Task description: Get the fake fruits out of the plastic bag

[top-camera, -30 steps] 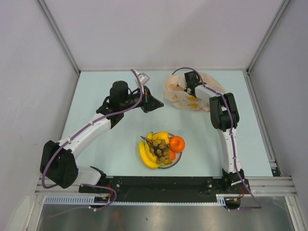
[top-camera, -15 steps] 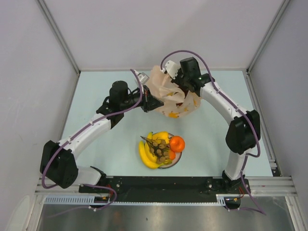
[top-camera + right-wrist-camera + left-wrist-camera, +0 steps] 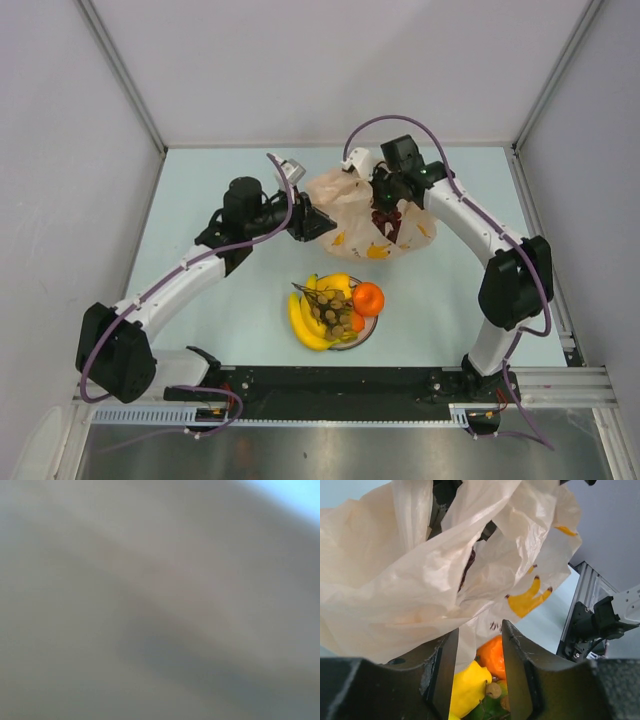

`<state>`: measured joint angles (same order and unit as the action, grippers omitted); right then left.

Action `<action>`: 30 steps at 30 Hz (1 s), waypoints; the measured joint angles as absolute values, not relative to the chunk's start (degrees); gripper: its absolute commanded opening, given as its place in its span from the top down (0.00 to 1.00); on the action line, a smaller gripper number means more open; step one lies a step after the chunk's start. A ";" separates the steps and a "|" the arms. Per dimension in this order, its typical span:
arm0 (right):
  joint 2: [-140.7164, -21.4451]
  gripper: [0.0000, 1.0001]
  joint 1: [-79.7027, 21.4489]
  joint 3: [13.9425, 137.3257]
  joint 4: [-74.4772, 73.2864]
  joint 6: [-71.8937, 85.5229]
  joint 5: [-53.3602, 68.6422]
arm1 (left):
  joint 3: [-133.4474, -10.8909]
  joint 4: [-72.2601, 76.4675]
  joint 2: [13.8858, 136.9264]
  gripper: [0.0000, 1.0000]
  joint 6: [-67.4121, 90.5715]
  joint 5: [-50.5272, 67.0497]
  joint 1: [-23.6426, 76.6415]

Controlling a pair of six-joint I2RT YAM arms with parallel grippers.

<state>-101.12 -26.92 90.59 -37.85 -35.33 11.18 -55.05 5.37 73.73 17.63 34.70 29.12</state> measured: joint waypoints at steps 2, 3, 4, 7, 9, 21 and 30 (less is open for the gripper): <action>-100.97 1.00 -26.26 91.42 -38.46 -34.06 15.29 | -55.05 5.28 73.71 0.50 16.91 34.83 29.12; -100.73 1.00 -25.76 91.61 -38.46 -33.19 17.63 | -55.05 5.26 73.69 0.45 16.51 35.07 29.12; -100.38 1.00 -25.23 91.64 -38.41 -32.25 19.62 | -55.05 5.26 73.69 0.42 16.32 35.35 29.12; -99.11 1.00 -23.92 91.72 -38.44 -28.91 24.03 | -55.07 5.23 73.56 0.37 15.55 36.58 29.12; -98.78 1.00 -23.46 92.36 -38.65 -26.94 25.10 | -55.29 5.21 73.45 0.36 14.94 37.08 29.12; -99.00 1.00 -24.71 94.74 -37.58 -21.63 24.23 | -65.04 1.15 77.38 0.33 4.80 29.89 30.24; -102.35 1.00 -25.19 97.47 -36.91 -20.67 23.51 | -69.38 -2.66 82.59 1.00 -6.31 19.40 34.17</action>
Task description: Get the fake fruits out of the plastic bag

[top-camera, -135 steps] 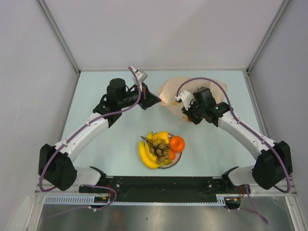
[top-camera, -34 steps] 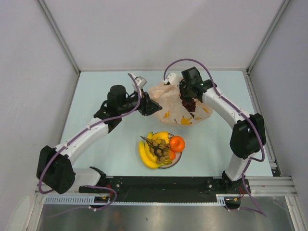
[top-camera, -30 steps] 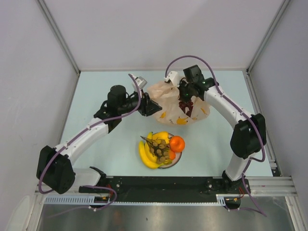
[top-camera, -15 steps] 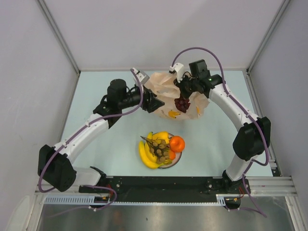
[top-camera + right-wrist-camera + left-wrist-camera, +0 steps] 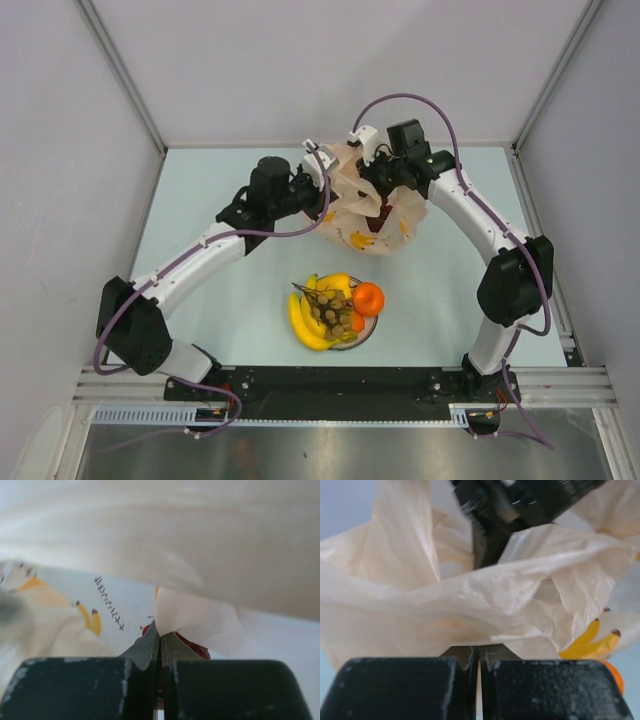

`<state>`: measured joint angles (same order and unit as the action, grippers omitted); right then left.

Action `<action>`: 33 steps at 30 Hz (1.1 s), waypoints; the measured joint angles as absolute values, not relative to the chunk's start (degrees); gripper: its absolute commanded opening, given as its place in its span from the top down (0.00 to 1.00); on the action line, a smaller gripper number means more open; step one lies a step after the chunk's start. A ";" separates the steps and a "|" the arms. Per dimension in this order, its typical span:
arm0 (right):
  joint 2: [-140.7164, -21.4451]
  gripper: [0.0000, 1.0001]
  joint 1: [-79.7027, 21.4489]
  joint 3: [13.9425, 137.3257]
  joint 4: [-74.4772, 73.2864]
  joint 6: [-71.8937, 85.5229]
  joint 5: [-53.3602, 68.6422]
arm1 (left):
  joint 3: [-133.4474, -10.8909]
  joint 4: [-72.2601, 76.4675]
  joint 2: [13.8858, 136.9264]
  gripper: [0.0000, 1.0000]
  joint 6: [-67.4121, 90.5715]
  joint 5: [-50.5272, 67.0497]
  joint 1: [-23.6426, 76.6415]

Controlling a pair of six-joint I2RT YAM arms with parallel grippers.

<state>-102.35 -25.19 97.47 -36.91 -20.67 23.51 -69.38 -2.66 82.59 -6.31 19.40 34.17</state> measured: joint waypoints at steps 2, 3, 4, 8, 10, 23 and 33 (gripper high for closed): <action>-102.19 1.00 -25.17 97.71 -37.47 -21.47 23.92 | -69.63 -2.81 83.53 1.00 -6.68 16.99 33.93; -101.91 1.00 -25.10 97.69 -37.67 -22.04 24.10 | -69.63 -2.92 83.88 1.00 -6.37 16.32 33.52; -101.43 1.00 -25.04 97.38 -37.89 -22.68 24.36 | -69.63 -2.92 84.18 1.00 -5.85 15.77 32.91; -97.91 1.00 -24.49 93.67 -38.11 -24.32 24.67 | -69.63 -2.46 85.60 1.00 -2.68 15.11 28.93; -96.60 0.99 -24.12 92.64 -38.76 -24.71 25.80 | -69.67 -2.04 86.52 1.00 -0.73 15.25 27.16; -94.13 1.00 -27.24 92.44 -40.40 -33.30 36.23 | -76.34 7.20 95.59 1.00 14.57 33.63 22.94; -98.08 1.00 -28.36 88.53 -29.36 -33.34 30.24 | -76.09 8.38 94.78 1.00 15.33 35.70 23.66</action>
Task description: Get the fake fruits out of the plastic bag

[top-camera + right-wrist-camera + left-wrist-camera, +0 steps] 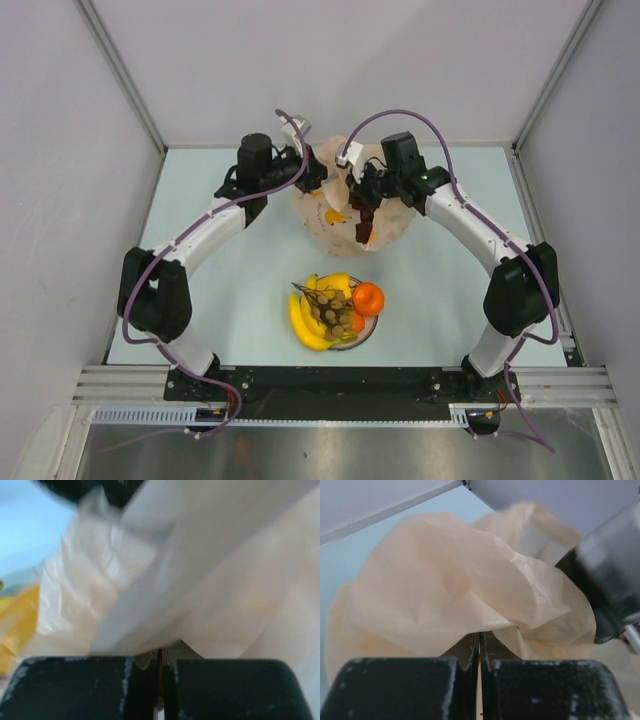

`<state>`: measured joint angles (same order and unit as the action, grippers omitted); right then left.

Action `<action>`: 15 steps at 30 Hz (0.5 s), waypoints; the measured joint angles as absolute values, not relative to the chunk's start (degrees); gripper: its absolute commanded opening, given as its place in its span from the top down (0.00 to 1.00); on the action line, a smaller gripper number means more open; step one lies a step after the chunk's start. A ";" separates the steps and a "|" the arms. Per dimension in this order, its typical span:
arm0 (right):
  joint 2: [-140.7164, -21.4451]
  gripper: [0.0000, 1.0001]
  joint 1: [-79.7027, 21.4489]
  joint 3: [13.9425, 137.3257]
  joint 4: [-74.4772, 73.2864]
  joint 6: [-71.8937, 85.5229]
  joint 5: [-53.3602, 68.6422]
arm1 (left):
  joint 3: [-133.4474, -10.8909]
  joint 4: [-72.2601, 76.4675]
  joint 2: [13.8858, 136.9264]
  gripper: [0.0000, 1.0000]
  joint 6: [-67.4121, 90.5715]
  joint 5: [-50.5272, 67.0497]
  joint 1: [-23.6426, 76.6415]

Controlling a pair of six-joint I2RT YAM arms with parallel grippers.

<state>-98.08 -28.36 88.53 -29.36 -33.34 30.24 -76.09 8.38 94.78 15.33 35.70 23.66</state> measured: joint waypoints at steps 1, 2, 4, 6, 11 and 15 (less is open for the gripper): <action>-98.06 1.00 -28.27 88.49 -26.65 -32.67 30.24 | -75.55 8.38 94.72 1.00 15.22 35.62 23.73; -98.04 1.00 -28.27 88.51 -25.21 -32.34 30.30 | -75.09 8.36 94.70 1.00 15.16 35.57 23.77; -98.04 1.00 -28.40 89.67 -22.48 -30.17 30.92 | -74.56 7.99 94.70 1.00 15.14 35.53 23.83; -98.04 1.00 -28.45 91.96 -21.52 -27.83 31.94 | -74.56 7.77 94.72 1.00 15.09 35.16 23.88; -97.93 1.00 -28.99 99.81 -19.33 -18.98 35.79 | -76.58 7.55 96.12 1.00 14.98 34.39 23.81; -97.47 1.00 -29.26 102.41 -18.09 -11.73 38.63 | -79.11 7.55 97.95 1.00 14.98 33.67 23.51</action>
<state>-97.47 -29.26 102.41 -18.09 -11.73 38.63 -79.11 7.55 97.95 14.98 33.67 23.51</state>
